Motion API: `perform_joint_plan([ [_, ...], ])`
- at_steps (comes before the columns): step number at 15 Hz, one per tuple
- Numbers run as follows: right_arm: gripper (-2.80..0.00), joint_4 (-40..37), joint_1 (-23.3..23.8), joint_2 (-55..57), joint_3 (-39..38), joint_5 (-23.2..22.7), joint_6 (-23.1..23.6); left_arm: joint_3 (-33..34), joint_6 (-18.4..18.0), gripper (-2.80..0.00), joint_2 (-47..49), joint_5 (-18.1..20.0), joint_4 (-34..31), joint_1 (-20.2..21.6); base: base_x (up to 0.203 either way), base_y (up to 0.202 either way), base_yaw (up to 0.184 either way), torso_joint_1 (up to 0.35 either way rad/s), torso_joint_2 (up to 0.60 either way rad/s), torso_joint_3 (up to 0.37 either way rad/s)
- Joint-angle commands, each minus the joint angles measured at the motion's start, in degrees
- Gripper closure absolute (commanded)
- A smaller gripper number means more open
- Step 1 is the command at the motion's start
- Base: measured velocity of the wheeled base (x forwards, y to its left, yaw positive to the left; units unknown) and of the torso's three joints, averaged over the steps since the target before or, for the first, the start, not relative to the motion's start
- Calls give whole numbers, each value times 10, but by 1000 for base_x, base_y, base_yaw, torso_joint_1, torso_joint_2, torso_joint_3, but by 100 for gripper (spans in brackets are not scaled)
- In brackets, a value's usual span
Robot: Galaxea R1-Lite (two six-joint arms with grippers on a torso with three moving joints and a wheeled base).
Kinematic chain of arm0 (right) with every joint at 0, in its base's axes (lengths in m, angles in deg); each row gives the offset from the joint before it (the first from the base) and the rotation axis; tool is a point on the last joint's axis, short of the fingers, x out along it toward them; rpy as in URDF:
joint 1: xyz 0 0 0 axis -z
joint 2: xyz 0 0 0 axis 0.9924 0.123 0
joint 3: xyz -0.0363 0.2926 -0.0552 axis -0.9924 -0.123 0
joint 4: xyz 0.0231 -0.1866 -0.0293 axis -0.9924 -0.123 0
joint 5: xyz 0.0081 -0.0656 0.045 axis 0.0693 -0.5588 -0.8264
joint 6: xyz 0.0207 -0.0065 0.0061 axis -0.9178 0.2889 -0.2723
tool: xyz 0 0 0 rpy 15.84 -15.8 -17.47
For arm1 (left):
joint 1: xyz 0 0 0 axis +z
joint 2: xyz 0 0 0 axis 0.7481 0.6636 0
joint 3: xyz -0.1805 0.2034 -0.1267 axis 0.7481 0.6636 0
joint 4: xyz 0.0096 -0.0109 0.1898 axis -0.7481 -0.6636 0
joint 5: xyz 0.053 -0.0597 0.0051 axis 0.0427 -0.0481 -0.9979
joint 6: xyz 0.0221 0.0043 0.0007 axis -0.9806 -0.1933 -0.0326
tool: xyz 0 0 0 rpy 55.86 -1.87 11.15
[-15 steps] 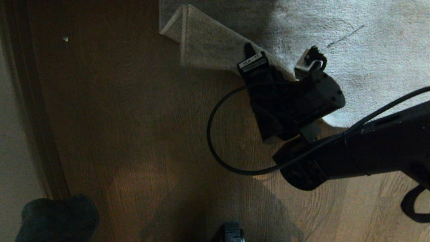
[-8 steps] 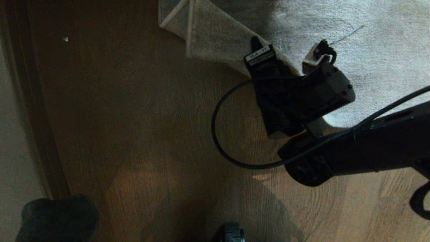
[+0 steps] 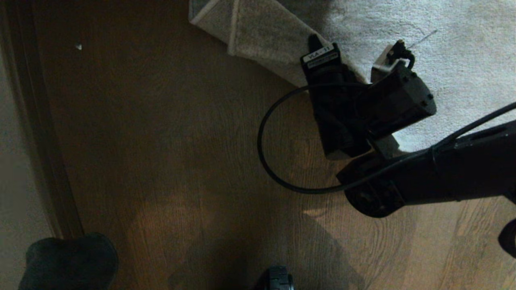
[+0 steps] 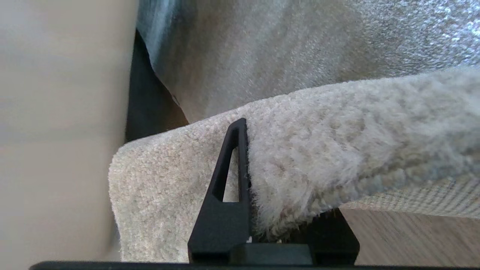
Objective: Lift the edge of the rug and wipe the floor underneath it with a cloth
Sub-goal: Lift up the carpet
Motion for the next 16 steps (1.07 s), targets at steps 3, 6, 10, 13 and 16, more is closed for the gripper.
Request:
perform_joint_plan([
  [3, 0, 28, -1, -30, -9, -4, -25, -1, 0, 0, 0, 0, 0, 0, 0, 0, 0, 0, 0, 0],
  [6, 0, 28, -3, -34, 1, -14, -28, -1, 0, 0, 0, 0, 0, 0, 0, 0, 0, 0, 0, 0],
  [10, 0, 28, -5, -50, 4, -37, -26, 0, 0, 0, 0, 0, 0, 0, 0, 0, 0, 0, 0, 0],
  [13, 0, 28, -4, -67, -28, -39, -26, 0, 0, 0, 0, 0, 0, 0, 0, 0, 0, 0, 0, 0],
  [16, 0, 28, -2, -93, -48, -39, -27, 0, -1, 0, 0, 0, 0, 0, 0, 0, 0, 0, 0, 0],
])
